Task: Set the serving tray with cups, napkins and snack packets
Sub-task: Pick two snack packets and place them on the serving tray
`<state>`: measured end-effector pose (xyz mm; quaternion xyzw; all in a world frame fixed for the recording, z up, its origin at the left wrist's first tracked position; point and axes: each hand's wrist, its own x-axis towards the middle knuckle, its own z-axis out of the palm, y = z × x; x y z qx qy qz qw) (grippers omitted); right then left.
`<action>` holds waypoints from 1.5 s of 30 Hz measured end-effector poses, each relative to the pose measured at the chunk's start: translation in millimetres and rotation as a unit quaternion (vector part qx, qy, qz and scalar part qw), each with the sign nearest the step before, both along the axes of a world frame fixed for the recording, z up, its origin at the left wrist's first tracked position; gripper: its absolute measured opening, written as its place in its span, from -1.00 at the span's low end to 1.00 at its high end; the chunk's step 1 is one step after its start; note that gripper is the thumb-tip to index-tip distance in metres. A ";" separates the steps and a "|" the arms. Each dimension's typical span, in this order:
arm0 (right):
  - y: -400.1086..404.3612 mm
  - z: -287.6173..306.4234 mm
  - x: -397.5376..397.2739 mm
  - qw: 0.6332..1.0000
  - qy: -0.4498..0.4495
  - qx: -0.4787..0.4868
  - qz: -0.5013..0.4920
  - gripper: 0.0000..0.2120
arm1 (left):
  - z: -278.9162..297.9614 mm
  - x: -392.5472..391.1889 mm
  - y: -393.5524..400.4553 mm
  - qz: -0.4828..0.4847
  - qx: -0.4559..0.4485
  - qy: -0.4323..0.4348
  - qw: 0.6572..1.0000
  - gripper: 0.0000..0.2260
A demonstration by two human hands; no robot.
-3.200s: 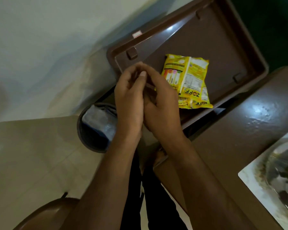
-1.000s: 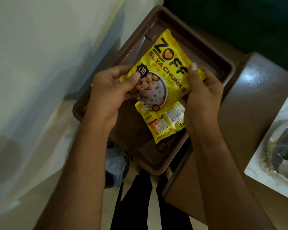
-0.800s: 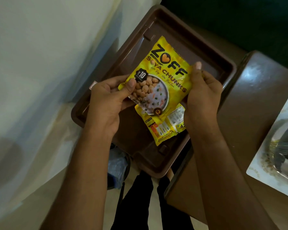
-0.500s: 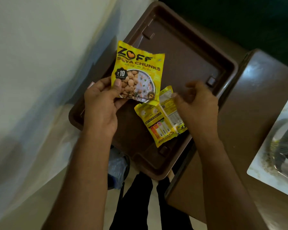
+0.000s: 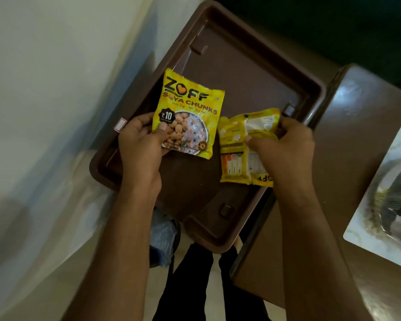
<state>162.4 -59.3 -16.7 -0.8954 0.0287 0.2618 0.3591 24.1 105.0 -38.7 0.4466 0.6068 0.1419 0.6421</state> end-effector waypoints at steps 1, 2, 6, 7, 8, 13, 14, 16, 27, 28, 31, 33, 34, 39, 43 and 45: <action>-1.6 1.2 2.8 0.999 -0.008 0.022 -0.029 -0.74 | -1.3 -1.4 -0.9 -0.005 -0.006 0.010 1.000 -0.79; -2.4 2.4 4.9 0.997 -0.017 0.053 -0.055 -0.75 | -2.9 -3.1 -1.8 -0.008 -0.005 0.023 1.000 -0.79; -0.1 10.6 8.1 0.971 -0.040 0.215 -0.096 -0.74 | 3.4 -6.4 -13.7 -0.094 0.154 0.185 0.966 -0.68; 0.9 12.6 7.0 0.965 -0.051 0.242 -0.085 -0.74 | 9.1 -5.4 -19.1 -0.123 0.224 0.228 0.939 -0.64; 1.6 12.8 5.6 0.961 -0.066 0.261 -0.068 -0.73 | 16.0 -2.7 -24.9 -0.131 0.280 0.239 0.921 -0.64; 5.9 9.6 -1.0 0.932 -0.187 0.295 0.095 -0.76 | 34.4 23.6 -39.2 -0.031 -0.105 -0.084 0.990 -0.56; 6.1 9.6 -3.2 0.926 -0.209 0.284 0.137 -0.76 | 36.3 27.8 -37.6 -0.009 -0.205 -0.136 0.969 -0.49; 6.6 11.1 -7.3 0.921 -0.212 0.261 0.196 -0.74 | 33.7 31.4 -31.4 0.011 -0.298 -0.193 0.935 -0.42; -17.9 6.7 -2.1 0.942 -0.036 0.328 -0.056 -0.57 | 26.1 29.6 -22.4 -0.092 -0.240 -0.204 0.945 -0.52; -16.8 6.7 -0.9 0.936 0.020 0.339 -0.097 -0.61 | 23.2 28.5 -23.4 -0.095 -0.240 -0.218 0.941 -0.47; -12.2 6.5 -0.9 0.920 0.110 0.358 -0.114 -0.57 | 19.8 29.4 -30.0 -0.135 -0.239 -0.240 0.931 -0.46; -9.4 6.3 -2.5 0.920 0.098 0.366 -0.102 -0.50 | 20.2 31.7 -34.4 -0.178 -0.205 -0.204 0.941 -0.51; -10.1 5.3 -2.8 0.923 0.085 0.362 -0.099 -0.43 | 21.6 32.9 -35.9 -0.196 -0.172 -0.168 0.951 -0.54; -13.3 3.2 1.6 0.931 0.043 0.345 -0.109 -0.60 | 22.5 32.2 -32.3 -0.203 -0.059 -0.058 0.976 -0.49; -13.3 -3.0 5.1 0.949 0.030 0.291 -0.117 -0.71 | 26.0 31.1 -25.6 -0.157 0.071 -0.031 0.985 -0.79; -14.9 -5.5 7.8 0.954 0.030 0.276 -0.111 -0.73 | 22.5 29.2 -21.5 -0.123 0.188 0.007 0.974 -0.89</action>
